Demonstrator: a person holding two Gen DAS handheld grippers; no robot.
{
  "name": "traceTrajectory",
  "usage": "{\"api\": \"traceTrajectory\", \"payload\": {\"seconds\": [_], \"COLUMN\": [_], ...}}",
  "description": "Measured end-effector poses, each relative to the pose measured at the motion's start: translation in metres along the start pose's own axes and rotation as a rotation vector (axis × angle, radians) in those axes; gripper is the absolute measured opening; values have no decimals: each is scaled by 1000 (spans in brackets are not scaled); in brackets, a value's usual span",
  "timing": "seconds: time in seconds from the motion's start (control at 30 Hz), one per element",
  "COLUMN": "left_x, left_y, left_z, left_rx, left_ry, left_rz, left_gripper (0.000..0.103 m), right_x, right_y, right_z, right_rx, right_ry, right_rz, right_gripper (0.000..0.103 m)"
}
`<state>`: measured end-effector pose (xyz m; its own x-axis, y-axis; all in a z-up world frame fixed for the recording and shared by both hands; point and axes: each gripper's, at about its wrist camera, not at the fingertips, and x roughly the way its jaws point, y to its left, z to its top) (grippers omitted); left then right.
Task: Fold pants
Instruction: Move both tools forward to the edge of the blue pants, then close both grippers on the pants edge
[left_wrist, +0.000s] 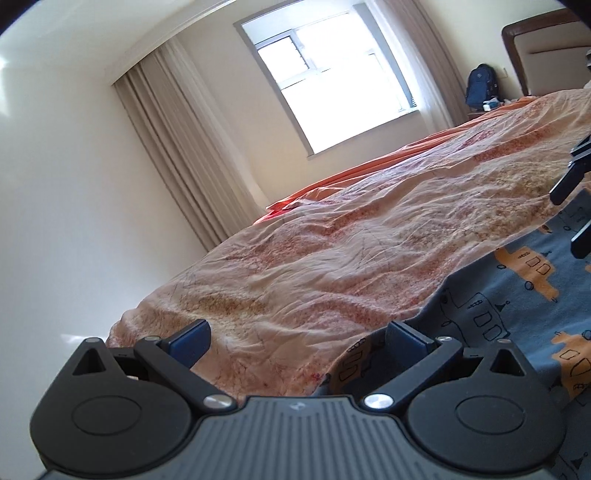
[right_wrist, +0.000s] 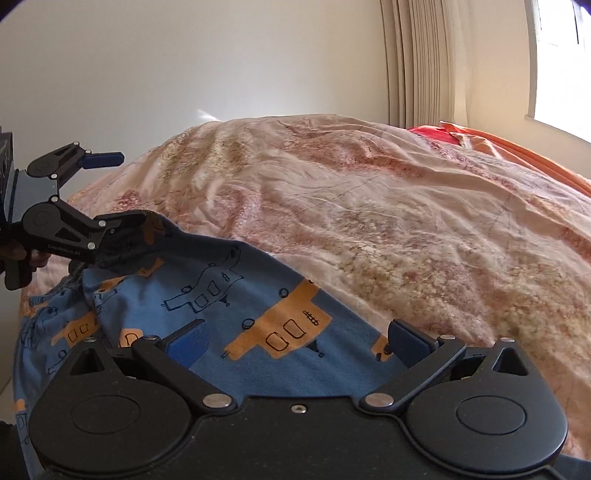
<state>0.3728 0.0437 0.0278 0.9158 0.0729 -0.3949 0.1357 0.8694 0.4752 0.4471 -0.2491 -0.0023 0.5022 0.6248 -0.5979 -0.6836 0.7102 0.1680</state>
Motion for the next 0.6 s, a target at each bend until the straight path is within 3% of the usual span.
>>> {"api": "traceTrajectory", "payload": {"seconds": [0.2,0.43,0.6], "left_x": [13,37,54], "left_y": [-6,-5,2], "left_z": [-5,-12,-19], "left_rx": [101,181,178], "left_ry": [14,59,92], "left_rz": [-85,-71,-89], "left_gripper": [103,103,103], "right_x": [13,36,47], "right_y": [-15,-41,-44], "right_z": [1,0,-1], "right_rx": [14,56,57], "right_ry": [-26,38,69], "right_rz": [-63,-167,-151], "right_gripper": [103,103,103]}}
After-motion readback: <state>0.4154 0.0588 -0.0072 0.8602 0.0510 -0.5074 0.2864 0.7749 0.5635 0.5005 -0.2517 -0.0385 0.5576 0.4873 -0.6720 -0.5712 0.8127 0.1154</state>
